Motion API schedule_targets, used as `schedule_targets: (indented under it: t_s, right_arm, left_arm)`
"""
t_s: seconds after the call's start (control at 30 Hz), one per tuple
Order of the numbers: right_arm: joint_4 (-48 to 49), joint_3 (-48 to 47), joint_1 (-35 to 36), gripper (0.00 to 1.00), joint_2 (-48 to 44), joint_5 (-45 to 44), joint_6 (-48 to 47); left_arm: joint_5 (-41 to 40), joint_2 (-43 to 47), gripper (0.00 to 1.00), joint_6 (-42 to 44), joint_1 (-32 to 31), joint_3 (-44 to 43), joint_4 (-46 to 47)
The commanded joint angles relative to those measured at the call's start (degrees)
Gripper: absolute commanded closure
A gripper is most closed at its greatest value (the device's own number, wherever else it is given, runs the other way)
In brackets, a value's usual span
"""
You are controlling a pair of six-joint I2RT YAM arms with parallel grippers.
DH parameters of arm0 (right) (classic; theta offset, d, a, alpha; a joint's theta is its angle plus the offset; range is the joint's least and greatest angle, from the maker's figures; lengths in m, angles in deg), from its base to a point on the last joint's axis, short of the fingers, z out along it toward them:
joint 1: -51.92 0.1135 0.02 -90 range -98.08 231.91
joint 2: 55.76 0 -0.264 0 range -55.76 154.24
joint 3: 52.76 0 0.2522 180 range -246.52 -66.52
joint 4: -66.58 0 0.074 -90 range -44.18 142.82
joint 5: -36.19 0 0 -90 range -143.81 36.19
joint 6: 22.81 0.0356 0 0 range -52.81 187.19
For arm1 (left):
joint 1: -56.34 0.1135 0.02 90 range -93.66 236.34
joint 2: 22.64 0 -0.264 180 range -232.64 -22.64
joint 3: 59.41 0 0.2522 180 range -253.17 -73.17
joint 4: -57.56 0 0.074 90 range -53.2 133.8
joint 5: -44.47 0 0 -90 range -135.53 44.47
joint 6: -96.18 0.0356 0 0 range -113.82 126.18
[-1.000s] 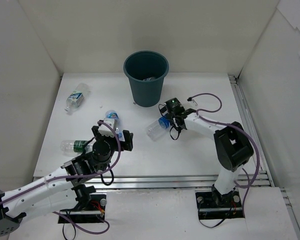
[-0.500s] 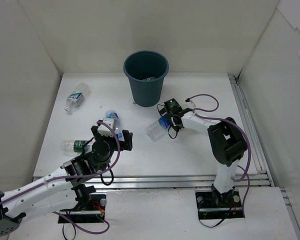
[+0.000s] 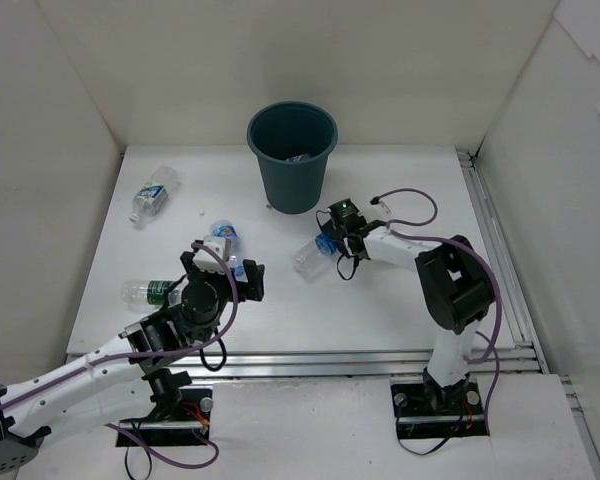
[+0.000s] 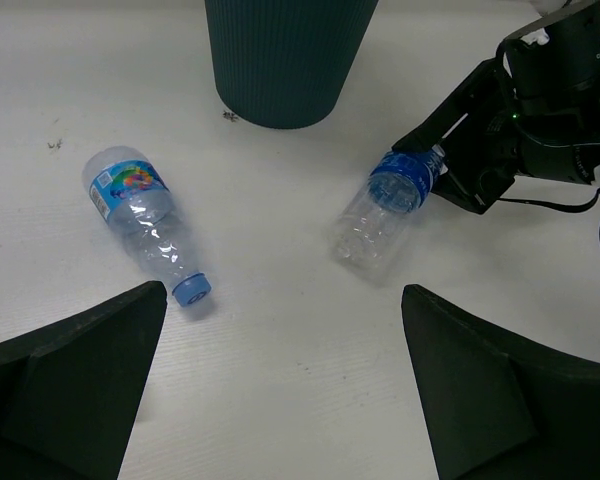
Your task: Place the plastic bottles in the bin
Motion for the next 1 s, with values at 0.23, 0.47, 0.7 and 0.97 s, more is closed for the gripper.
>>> schedule_targets:
  t_s: [0.23,0.47,0.7,0.97]
  right_arm:
    - [5.51,5.75,2.77,0.56,-26.47,-9.72,-15.82]
    - [21.75,-1.78,4.54,0.57,-34.76,-15.89,-43.37]
    - [36.00,-22.52,3.92,0.48,-20.36,-9.91,-63.99]
    - [43.67,-42.30,3.75,0.47,0.47,-1.65,-79.12]
  left_arm:
    - [-1.29,-0.19,0.00,0.39,0.39,-1.35,2.59]
    - [-1.56,-0.36,0.00,0.39,0.39,-1.00,2.94]
    - [-0.59,-0.98,0.00,-0.22,0.39,-1.09,2.94]
    - [-0.59,1.12,0.00,-0.05,0.39,-0.56,2.86]
